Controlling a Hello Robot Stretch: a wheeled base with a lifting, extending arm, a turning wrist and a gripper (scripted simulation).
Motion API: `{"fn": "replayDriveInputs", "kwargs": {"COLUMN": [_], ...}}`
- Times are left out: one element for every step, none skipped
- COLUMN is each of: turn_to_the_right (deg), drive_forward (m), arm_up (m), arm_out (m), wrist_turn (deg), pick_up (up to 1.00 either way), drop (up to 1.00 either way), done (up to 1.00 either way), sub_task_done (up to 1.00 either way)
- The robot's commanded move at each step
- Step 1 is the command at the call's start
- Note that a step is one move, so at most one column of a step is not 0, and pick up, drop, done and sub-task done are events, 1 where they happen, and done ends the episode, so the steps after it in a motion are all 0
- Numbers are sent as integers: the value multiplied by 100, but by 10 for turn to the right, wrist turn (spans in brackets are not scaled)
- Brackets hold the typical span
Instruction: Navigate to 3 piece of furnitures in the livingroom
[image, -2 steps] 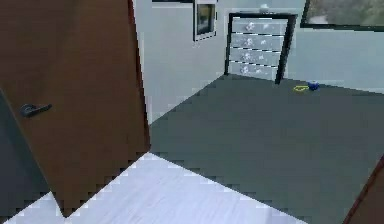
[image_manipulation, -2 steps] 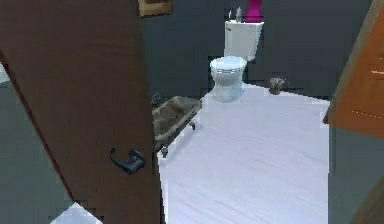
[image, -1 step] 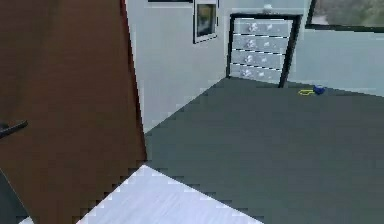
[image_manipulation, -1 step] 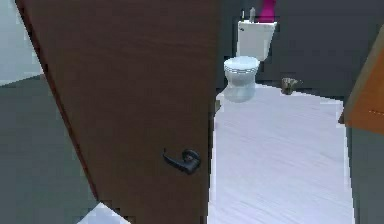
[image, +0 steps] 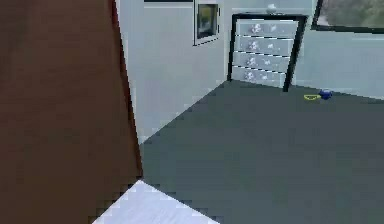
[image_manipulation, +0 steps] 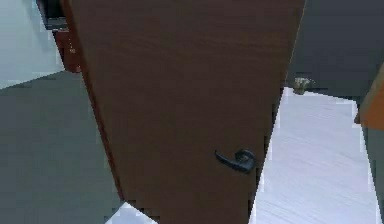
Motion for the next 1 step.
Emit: {"fn": "replayDriveInputs", "kwargs": {"turn_to_the_right": [420], "drive_forward": [0], "arm_up": [0], "arm_out": [0], "wrist_turn": [0], "pick_up": [0], "drop": [0], "done": [0], "sub_task_done": [0]}}
